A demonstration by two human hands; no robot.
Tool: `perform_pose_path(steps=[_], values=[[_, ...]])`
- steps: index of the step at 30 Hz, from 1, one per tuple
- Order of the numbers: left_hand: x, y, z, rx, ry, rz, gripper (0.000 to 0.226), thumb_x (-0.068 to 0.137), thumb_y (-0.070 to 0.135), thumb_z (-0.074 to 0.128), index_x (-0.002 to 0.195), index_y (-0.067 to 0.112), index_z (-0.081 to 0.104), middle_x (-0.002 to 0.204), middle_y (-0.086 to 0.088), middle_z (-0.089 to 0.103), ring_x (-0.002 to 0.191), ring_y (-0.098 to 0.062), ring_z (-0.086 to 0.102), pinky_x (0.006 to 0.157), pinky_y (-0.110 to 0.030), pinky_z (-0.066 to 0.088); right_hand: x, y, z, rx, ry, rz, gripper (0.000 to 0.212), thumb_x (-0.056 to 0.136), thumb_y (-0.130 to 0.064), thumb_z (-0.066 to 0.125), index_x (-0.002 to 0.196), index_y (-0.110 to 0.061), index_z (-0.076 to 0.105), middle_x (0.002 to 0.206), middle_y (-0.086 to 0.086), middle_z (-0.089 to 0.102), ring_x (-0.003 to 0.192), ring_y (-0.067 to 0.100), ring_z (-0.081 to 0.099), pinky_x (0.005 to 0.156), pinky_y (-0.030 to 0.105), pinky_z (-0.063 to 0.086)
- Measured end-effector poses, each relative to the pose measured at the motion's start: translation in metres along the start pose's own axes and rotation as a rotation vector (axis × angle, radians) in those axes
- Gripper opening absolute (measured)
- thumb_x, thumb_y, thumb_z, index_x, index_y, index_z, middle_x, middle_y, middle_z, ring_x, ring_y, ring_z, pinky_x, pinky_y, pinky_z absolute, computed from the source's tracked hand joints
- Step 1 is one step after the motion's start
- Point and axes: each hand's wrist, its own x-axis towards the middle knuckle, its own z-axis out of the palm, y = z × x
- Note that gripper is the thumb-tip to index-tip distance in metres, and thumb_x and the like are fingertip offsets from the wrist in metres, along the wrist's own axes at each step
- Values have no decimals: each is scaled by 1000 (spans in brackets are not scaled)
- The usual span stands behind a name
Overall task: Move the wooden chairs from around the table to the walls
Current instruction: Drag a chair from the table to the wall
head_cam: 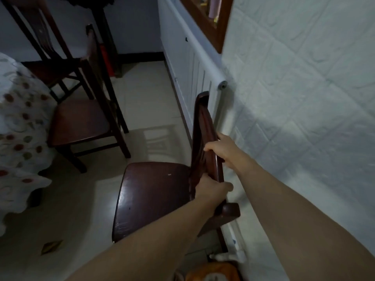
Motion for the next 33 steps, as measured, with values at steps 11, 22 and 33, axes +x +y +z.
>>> perform_pose_path(steps=[11, 22, 33], values=[[10, -2, 38, -23, -179, -9, 76, 63, 26, 82, 128, 17, 44, 113, -4, 59, 100, -21, 61, 73, -31, 54, 7, 29, -51, 83, -38, 65, 51, 87, -5, 56, 136, -13, 45, 114, 16, 63, 97, 30, 64, 85, 43, 55], [13, 17, 12, 217, -395, -60, 52, 77, 49, 68, 120, 27, 50, 106, 3, 65, 91, -16, 65, 74, -36, 53, -20, 29, -59, 91, -10, 29, 29, 93, -16, 50, 120, -13, 60, 94, 10, 67, 76, 19, 65, 65, 28, 53], [53, 89, -4, 478, -283, 49, 64, 88, 42, 57, 138, 9, 33, 119, -10, 59, 76, -16, 56, 52, -23, 38, -74, 51, -39, -353, 72, 164, 33, 72, -13, 73, 105, -9, 66, 103, 11, 69, 92, 21, 65, 79, 28, 51]])
